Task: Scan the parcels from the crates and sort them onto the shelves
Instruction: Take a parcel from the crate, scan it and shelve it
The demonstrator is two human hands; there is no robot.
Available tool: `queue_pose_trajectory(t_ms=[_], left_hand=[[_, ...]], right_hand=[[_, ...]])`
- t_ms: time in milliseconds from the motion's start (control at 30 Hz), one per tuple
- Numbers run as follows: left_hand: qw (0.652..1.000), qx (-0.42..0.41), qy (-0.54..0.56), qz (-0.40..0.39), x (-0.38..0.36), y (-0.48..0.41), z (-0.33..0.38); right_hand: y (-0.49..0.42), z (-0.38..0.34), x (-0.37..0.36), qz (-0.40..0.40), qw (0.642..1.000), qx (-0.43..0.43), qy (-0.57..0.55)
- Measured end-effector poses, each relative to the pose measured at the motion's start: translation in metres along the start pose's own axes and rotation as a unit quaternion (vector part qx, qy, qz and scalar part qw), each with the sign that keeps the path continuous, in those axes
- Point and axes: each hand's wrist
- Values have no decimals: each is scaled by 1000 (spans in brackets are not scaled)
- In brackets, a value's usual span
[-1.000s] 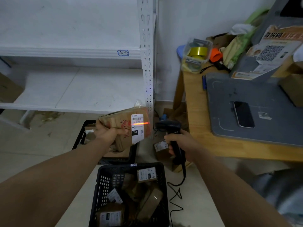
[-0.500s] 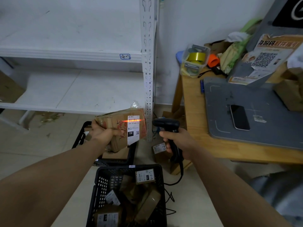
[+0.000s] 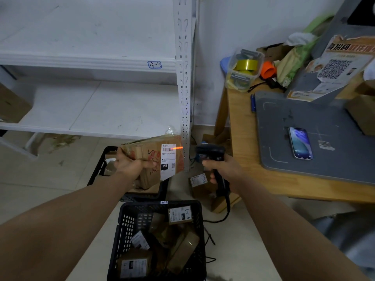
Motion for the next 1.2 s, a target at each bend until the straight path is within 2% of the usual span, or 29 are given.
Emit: queue_pose_trajectory(t_ms=[133,233,333,600,867,1000,1067,1200], left_hand=[[998,14,46,-40,-18,-42,-31],[994,14,73,-85,-21,1,-9],[989,13,74,-125,-25,15,0],[986,18,65,-152,-5,21,-8],[988,25,77,-128,50,14,-20],[985,12,103,-136,78,9,-25],[984,8,104,-147,97,8,-24],[975,-4,114,-190,152,5,-25]], right_hand=[[-28,8,27,127,987,-18,101],[-44,12,50,196,958,-48,202],[-56,19,74,245,937,-62,241],[-77,33,99,277,889,-128,342],[-81,35,96,313,867,-168,350],[-61,20,60,366,830,-116,405],[-49,1,26,325,852,-67,405],[-37,-46,-73,166,922,-11,350]])
Point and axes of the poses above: each hand's wrist, its own y-axis away from the middle knuckle, its own x-axis out of the back of the hand, z = x × y, and after that the axes turned 1 degree about -x, right-handed
